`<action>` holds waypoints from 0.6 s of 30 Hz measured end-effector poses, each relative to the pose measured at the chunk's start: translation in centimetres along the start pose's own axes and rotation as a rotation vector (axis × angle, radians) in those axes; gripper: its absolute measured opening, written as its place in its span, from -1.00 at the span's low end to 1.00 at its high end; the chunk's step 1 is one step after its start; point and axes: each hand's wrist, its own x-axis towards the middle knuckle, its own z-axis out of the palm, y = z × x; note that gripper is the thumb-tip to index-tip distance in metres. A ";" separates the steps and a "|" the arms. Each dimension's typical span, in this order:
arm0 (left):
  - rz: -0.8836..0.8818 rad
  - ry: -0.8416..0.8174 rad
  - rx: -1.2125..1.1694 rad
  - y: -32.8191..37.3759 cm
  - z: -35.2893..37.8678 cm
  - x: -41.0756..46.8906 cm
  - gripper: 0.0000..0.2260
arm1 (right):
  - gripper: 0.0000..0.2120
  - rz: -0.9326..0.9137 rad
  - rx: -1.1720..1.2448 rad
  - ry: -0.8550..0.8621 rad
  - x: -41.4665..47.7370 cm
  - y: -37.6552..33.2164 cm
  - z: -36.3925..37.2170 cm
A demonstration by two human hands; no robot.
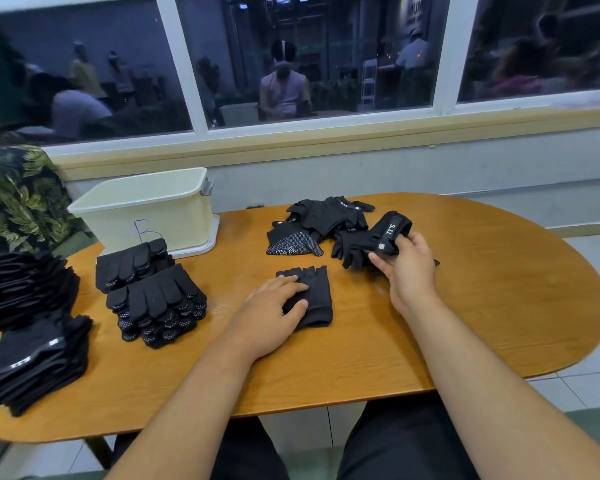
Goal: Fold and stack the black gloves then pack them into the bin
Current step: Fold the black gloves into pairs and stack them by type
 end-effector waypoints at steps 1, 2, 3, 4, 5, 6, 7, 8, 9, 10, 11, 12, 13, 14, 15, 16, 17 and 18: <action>-0.002 0.002 -0.003 0.0 0.0 0.0 -0.59 | -0.74 -0.026 -0.057 -0.031 -0.2 0.0 0.0; -0.003 0.006 -0.007 -0.1 0.0 0.0 -0.60 | -0.58 -0.089 -0.154 -0.058 -0.4 0.1 -0.2; -0.003 0.010 -0.012 -0.1 0.0 0.0 -0.60 | -0.38 -0.177 -0.273 -0.086 -0.6 0.2 -0.3; -0.002 0.016 -0.015 -0.1 0.0 0.0 -0.60 | -0.23 -0.272 -0.382 -0.119 -0.7 0.4 -0.3; -0.001 0.021 -0.015 0.0 0.0 0.0 -0.61 | -0.15 -0.351 -0.445 -0.159 -1.0 0.6 -0.2; 0.000 0.025 -0.016 0.0 -0.1 0.0 -0.61 | -0.16 -0.396 -0.451 -0.207 -1.2 0.7 0.0; 0.002 0.026 -0.018 0.0 -0.1 -0.1 -0.61 | -0.23 -0.407 -0.421 -0.252 -1.3 0.8 0.2; 0.004 0.026 -0.018 0.0 -0.1 -0.1 -0.61 | -0.30 -0.398 -0.396 -0.292 -1.5 0.7 0.4; 0.005 0.020 -0.014 0.1 -0.2 -0.2 -0.61 | -0.36 -0.384 -0.386 -0.329 -1.7 0.7 0.5; 0.006 0.008 -0.004 0.1 -0.2 -0.2 -0.59 | -0.39 -0.383 -0.389 -0.365 -1.8 0.7 0.5; 0.006 -0.012 0.013 0.2 -0.1 -0.2 -0.57 | -0.42 -0.401 -0.407 -0.397 -1.8 0.7 0.6; 0.006 -0.044 0.045 0.2 0.0 -0.3 -0.55 | -0.43 -0.430 -0.438 -0.419 -1.9 0.6 0.6; 0.007 -0.083 0.089 0.3 0.2 -0.3 -0.53 | -0.43 -0.455 -0.469 -0.427 -1.8 0.6 0.6; 0.006 -0.118 0.133 0.4 0.3 -0.3 -0.52 | -0.45 -0.470 -0.499 -0.420 -1.7 0.6 0.7; 0.002 -0.145 0.163 0.4 0.4 -0.3 -0.51 | -0.49 -0.476 -0.526 -0.407 -1.6 0.4 1.0; -0.001 -0.160 0.176 0.5 0.4 -0.3 -0.51 | -0.56 -0.482 -0.561 -0.393 -1.4 0.2 1.3; -0.003 -0.166 0.179 0.5 0.4 -0.4 -0.51 | -0.62 -0.494 -0.600 -0.381 -1.3 -0.1 1.6; 0.000 -0.158 0.179 0.5 0.3 -0.4 -0.52 | -0.67 -0.505 -0.637 -0.372 -1.2 -0.4 2.0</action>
